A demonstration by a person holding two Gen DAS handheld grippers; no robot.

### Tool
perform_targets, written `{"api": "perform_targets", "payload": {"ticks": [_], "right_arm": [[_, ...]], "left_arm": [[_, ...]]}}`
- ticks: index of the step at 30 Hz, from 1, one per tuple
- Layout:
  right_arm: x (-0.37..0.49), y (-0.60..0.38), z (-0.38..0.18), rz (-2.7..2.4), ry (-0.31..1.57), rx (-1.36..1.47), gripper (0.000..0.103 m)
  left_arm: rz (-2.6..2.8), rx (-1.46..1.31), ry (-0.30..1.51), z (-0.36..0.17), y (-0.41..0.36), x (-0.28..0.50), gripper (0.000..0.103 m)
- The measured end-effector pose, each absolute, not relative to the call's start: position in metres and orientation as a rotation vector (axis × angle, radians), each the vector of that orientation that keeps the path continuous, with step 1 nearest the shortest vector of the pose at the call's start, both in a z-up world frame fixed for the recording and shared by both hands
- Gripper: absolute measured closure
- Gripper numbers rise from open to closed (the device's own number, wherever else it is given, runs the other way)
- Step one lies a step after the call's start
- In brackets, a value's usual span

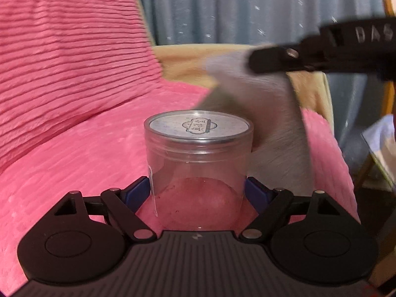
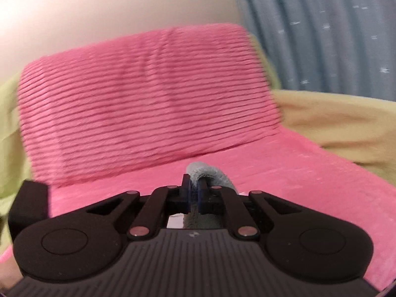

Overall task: Clean container
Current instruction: 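Hold the jar with the left gripper while the right gripper wipes its lid with the cloth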

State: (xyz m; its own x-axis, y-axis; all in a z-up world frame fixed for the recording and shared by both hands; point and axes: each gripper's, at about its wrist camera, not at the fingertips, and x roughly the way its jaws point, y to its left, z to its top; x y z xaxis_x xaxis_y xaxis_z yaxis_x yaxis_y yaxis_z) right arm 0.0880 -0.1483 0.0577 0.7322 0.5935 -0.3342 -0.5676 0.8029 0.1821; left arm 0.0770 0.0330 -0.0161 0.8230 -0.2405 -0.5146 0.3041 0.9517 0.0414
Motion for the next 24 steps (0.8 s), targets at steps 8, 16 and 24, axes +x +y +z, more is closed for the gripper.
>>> {"api": "perform_targets", "payload": {"ticks": [8,16,24], "right_arm": [[0.100,-0.144,0.044,0.719,0.523,0.019,0.099],[0.102,-0.132,0.037,0.854,0.611,0.115,0.099],[0.118,-0.101,0.035,0.838,0.592,0.100,0.100]], "left_arm": [[-0.319,0.139,0.538,-0.021,0.027,0.074,0.019],[-0.323,0.142,0.548,-0.024,0.033,0.080,0.019],[-0.323,0.125,0.545,-0.025,0.035,0.078,0.019]]}}
